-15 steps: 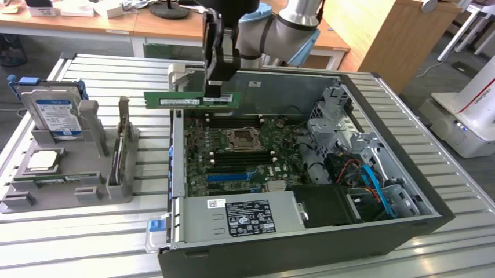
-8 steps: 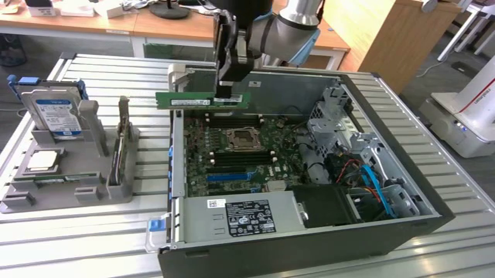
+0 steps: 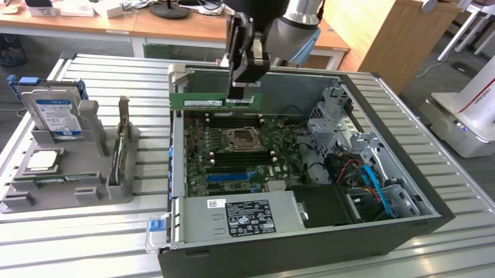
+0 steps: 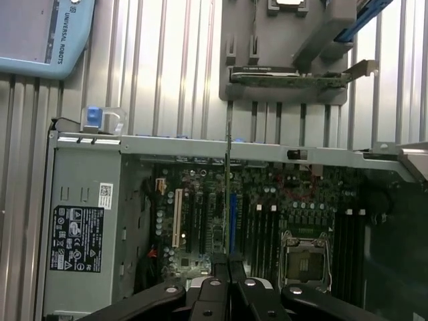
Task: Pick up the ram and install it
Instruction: 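Pick up the ram and move it above insertion slot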
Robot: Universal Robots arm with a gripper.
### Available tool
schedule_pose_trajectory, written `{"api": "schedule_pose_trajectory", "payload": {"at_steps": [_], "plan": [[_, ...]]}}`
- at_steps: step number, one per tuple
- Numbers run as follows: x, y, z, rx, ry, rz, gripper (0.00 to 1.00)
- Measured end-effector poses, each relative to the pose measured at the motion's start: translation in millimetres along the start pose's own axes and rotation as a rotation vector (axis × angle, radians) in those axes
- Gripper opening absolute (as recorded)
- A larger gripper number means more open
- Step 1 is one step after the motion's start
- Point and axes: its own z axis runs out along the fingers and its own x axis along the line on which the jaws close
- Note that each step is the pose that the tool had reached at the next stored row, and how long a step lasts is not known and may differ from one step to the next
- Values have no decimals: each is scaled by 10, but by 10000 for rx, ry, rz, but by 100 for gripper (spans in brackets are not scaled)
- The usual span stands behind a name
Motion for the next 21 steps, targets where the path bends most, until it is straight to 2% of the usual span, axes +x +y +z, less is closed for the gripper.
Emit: {"api": "schedule_pose_trajectory", "payload": {"at_steps": [11, 21], "plan": [[25, -343, -15, -6, -1, 1, 12], [39, -619, -27, -8, 0, -1, 12]]}}
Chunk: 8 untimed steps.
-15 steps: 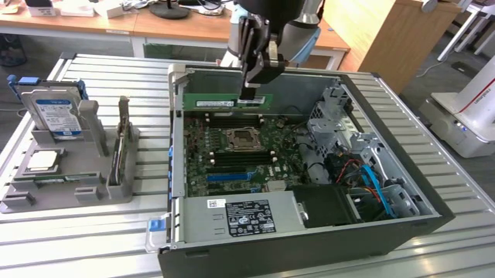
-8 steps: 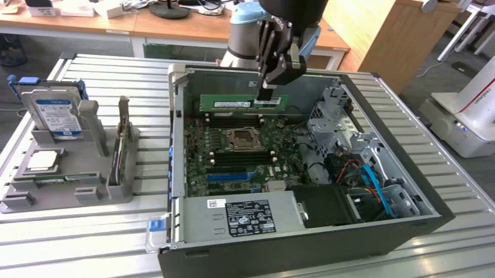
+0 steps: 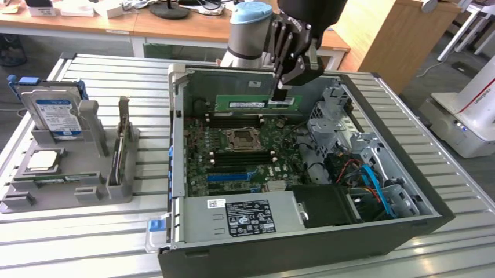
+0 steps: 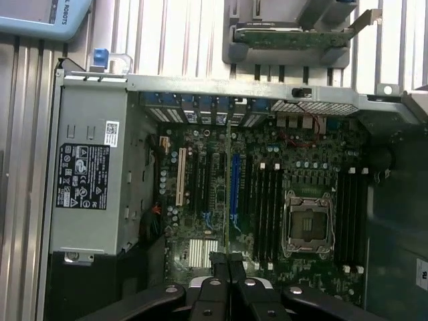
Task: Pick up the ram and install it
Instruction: 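Pick up the ram and move it above insertion slot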
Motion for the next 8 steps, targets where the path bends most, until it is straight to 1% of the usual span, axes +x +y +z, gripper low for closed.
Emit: {"api": "schedule_pose_trajectory", "payload": {"at_steps": [4, 8], "plan": [[4, -94, -4, 0, 0, 2, 12], [4, -106, -4, -1, 0, 1, 12]]}}
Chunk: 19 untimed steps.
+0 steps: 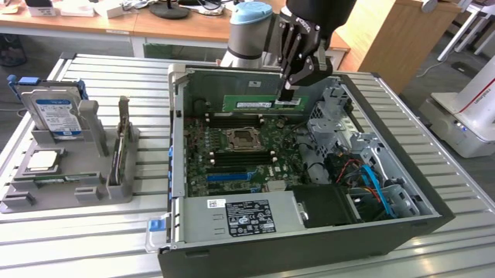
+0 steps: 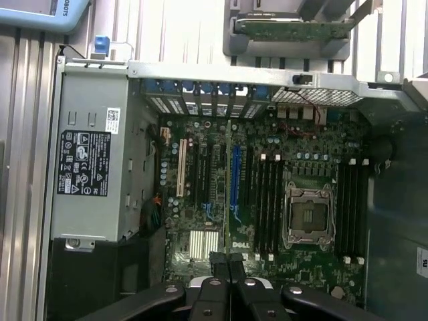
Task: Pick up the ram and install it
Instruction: 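Pick up the ram and move it above insertion slot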
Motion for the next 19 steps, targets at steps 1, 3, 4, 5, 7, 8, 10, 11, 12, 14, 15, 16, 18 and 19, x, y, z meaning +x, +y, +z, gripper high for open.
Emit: {"api": "schedule_pose_trajectory", "payload": {"at_steps": [1, 3, 4, 5, 7, 8, 10, 11, 12, 14, 15, 16, 18, 19], "plan": [[0, 0, 0, 0, 0, 0, 12], [-14, -1, 2, 1, -2, 3, 12], [-25, -2, 2, 1, -1, 1, 12], [-39, -4, 4, 1, -1, 1, 12], [-68, -8, 7, 0, 0, 1, 12], [-85, -9, 9, 0, -1, 1, 12], [-120, -13, 14, 1, -2, 1, 12], [-137, -15, 16, 1, -1, 1, 12], [-154, -17, 19, 2, -2, 1, 12], [-189, -21, 24, 2, -2, 1, 12], [-209, -24, 27, 2, -2, 1, 12], [-227, -26, 30, 3, -3, 0, 12], [-263, -31, 36, 3, -5, 1, 12], [-281, -33, 39, 4, -6, 0, 12]]}}
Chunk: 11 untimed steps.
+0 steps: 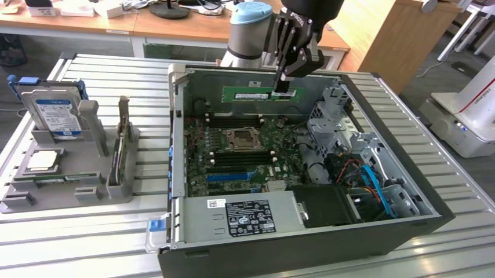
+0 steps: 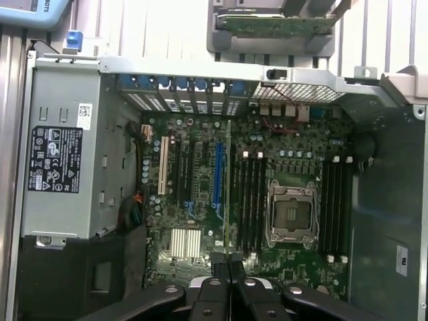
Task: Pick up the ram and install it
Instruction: 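Pick up the ram and move it above insertion slot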
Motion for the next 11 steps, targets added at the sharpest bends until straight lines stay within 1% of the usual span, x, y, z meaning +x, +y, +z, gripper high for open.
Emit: {"api": "schedule_pose_trajectory", "payload": {"at_steps": [11], "plan": [[-242, -20, 42, 20, -26, -1, 12]]}}
